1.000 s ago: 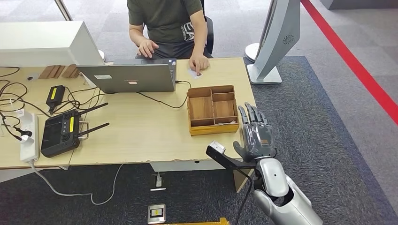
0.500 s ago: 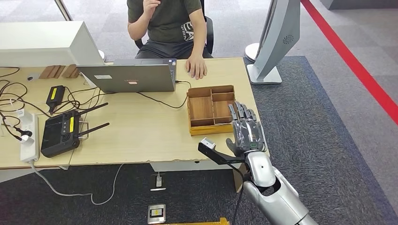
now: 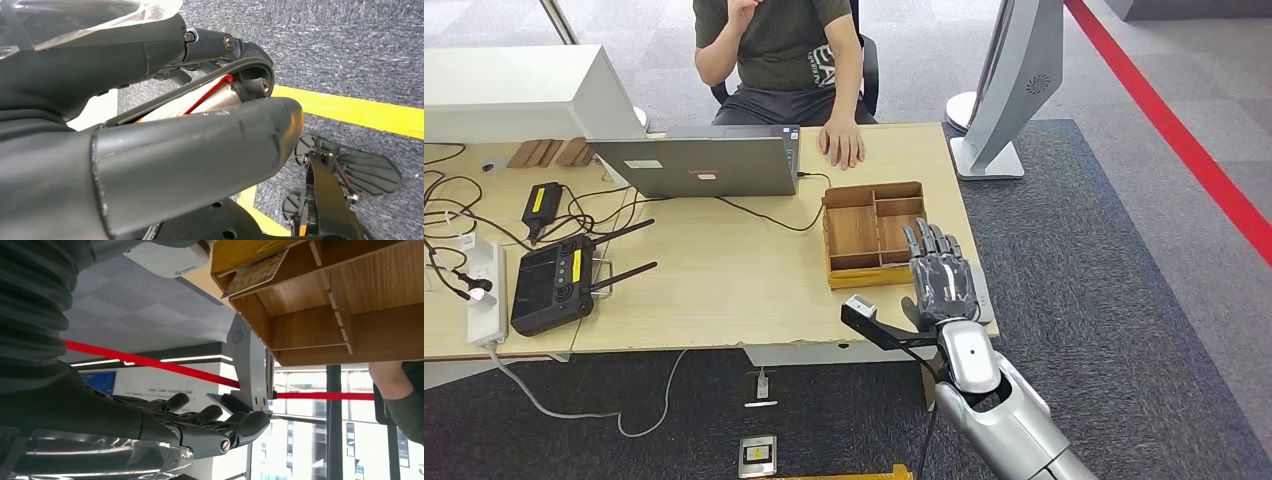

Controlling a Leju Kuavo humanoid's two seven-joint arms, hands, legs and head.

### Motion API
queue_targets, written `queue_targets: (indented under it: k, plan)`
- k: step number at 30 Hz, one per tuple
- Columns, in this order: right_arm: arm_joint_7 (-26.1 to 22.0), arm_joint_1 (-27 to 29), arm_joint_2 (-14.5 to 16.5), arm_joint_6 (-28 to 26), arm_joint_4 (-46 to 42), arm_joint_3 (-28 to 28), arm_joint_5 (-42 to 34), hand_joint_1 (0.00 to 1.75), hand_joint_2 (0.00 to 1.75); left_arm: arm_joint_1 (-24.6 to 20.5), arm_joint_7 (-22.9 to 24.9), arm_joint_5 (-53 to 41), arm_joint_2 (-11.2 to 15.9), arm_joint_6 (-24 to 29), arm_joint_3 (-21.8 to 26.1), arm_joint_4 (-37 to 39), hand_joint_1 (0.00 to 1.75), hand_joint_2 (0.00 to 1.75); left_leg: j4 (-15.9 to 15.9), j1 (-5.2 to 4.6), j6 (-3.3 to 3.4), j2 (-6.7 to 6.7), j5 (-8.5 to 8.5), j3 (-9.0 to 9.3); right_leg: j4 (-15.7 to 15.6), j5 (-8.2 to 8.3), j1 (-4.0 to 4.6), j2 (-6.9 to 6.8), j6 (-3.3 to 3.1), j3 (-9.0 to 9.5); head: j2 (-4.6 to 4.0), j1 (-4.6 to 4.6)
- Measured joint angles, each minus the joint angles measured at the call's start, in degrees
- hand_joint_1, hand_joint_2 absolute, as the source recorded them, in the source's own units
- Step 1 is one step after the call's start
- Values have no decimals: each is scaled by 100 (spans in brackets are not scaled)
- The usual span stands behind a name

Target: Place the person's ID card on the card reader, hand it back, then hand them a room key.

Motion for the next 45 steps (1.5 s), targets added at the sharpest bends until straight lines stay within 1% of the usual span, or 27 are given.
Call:
queue_targets:
  k: [20,28,33,45]
  plan:
    - [27,-559,156,97,998,149,119,0,175,-1,-20,-166,80,-188,-3,0,0,0,0,0,0,0,0,0,1,0,0,0,0,0,0,1]
    - [46,-649,157,71,1247,196,180,0,175,0,-14,-206,104,-213,-8,0,0,0,0,0,0,0,0,0,0,0,0,0,0,-1,0,1]
    - [138,-689,150,37,1400,210,388,0,175,0,9,-201,110,-224,-9,0,0,0,0,0,0,0,0,0,1,0,0,0,0,-1,0,0]
    - [221,-858,96,191,1772,208,601,0,175,0,-2,-298,182,-351,-20,0,0,0,1,0,0,0,0,0,1,0,0,0,0,-1,0,0]
